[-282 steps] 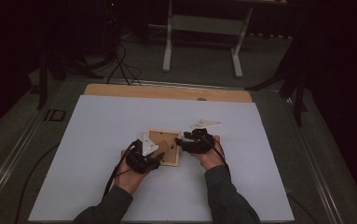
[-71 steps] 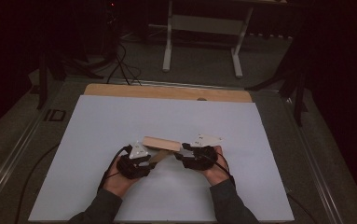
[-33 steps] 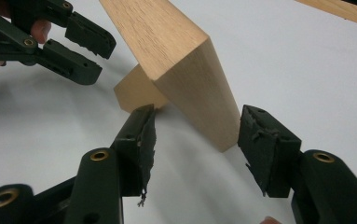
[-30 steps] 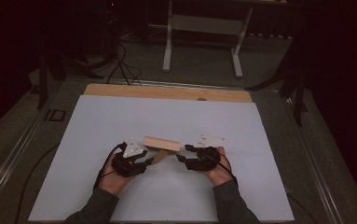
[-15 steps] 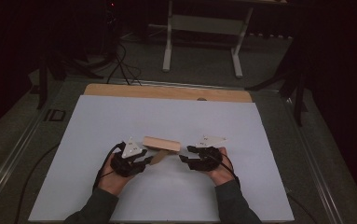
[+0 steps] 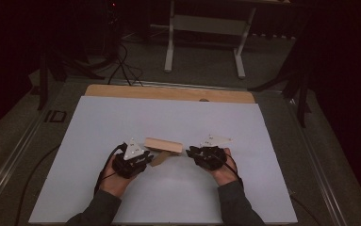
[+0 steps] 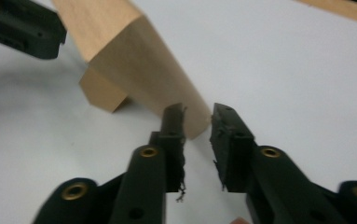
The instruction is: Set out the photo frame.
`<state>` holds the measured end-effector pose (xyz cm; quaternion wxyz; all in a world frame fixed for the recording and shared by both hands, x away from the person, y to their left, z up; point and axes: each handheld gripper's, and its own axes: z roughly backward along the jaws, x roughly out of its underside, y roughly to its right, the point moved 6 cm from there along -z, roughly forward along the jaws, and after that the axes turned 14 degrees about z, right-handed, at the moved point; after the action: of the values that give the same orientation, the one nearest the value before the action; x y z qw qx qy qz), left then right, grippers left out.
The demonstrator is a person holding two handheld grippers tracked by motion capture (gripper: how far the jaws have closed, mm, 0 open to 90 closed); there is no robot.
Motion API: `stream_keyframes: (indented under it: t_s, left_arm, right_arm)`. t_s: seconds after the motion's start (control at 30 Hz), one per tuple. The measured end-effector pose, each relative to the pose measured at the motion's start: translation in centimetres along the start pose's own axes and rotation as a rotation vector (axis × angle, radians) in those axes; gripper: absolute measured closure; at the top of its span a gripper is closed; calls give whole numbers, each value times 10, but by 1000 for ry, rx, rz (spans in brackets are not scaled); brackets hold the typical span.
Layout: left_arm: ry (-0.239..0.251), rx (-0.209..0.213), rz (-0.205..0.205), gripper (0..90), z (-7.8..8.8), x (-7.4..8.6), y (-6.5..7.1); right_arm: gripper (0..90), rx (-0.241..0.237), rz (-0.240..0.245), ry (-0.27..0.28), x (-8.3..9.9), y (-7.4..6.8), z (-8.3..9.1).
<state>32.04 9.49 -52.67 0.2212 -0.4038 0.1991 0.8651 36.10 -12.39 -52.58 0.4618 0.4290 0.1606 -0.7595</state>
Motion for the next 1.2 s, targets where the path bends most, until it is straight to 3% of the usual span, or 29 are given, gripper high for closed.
stream_keyframes:
  t_s: [0.23,0.33,0.57,0.93,1.2]
  left_arm:
    - [-2,-7,1,826,-2,0,2]
    - [-7,-9,2,874,-3,0,3]
    - [-14,-23,11,892,-5,-2,2]
    - [-8,-26,6,895,-7,-10,2]
    - [-16,-20,-5,895,-9,-15,4]
  right_arm:
    - [877,54,-24,25,-6,2,-3]
    - [882,60,-25,27,-8,2,-4]
    - [882,70,-19,30,-12,3,-4]
    - [882,56,-69,71,-30,9,-13]
    - [882,29,-71,76,-38,8,-19]
